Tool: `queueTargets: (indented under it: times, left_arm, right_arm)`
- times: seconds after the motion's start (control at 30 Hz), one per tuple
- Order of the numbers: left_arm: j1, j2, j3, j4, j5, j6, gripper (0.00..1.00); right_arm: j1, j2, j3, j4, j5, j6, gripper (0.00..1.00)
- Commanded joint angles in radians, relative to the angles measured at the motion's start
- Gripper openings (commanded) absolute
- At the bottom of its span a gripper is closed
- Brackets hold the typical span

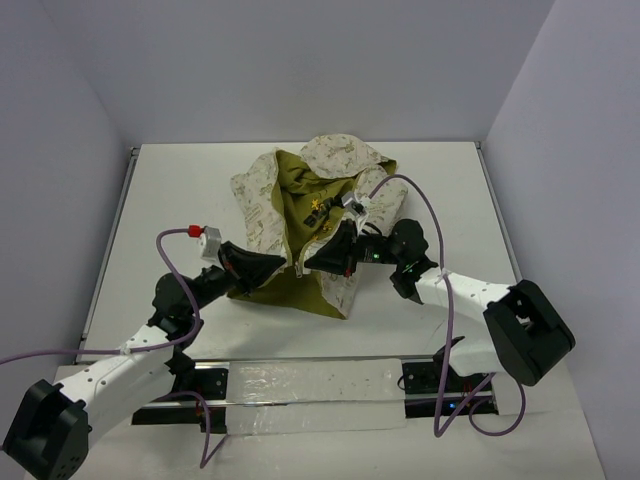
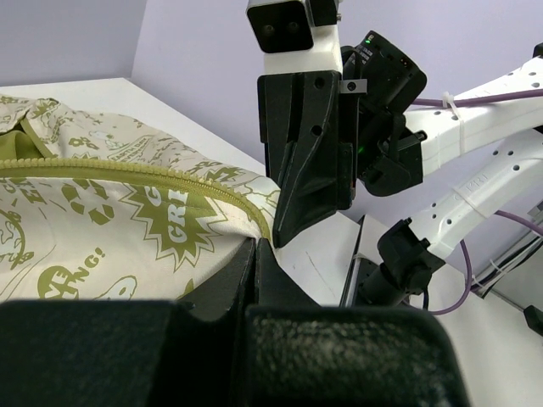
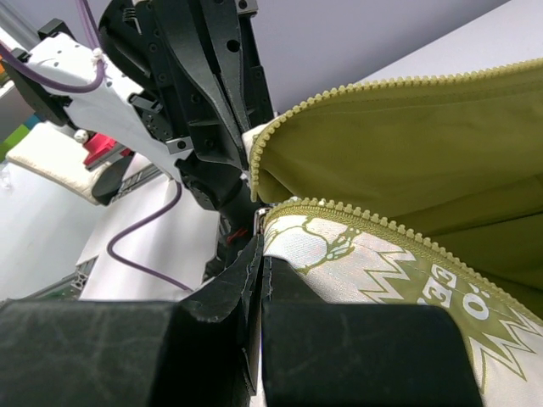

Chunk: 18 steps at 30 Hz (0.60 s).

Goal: Zip up the jacket

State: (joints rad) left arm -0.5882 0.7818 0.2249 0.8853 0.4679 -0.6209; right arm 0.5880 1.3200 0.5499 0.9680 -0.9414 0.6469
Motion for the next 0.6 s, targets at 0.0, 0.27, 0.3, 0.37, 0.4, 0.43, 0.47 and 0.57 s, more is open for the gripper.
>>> queueTargets:
  times: [0.0,0.27,0.3,0.37,0.4,0.43,0.47,0.57]
  left_arm:
    - [-0.013,-0.003,0.011,0.050,-0.012,0.012,0.00]
    - [-0.024,0.004,0.016,0.050,-0.019,0.015,0.00]
    - [-0.025,0.004,0.016,0.049,-0.017,0.016,0.00]
    - [-0.027,0.005,0.016,0.049,-0.019,0.016,0.00]
    - [-0.027,0.005,0.017,0.048,-0.020,0.016,0.00]
    - [-0.028,0.006,0.017,0.045,-0.019,0.016,0.00]
    - [-0.028,0.007,0.018,0.044,-0.016,0.018,0.00]
    - [-0.033,0.005,0.019,0.042,-0.014,0.020,0.00]
  right_arm:
    - [-0.001,0.009,0.047,0.117,-0.039,0.026,0.00]
    - [-0.001,0.023,0.050,0.158,-0.049,0.055,0.00]
    - [-0.002,0.025,0.051,0.160,-0.050,0.056,0.00]
    - [-0.001,0.030,0.053,0.167,-0.050,0.058,0.00]
    - [-0.001,0.031,0.054,0.168,-0.051,0.061,0.00]
    - [-0.001,0.033,0.056,0.170,-0.052,0.063,0.00]
    - [0.000,0.035,0.056,0.171,-0.054,0.064,0.00]
    - [-0.001,0.039,0.052,0.175,-0.052,0.064,0.00]
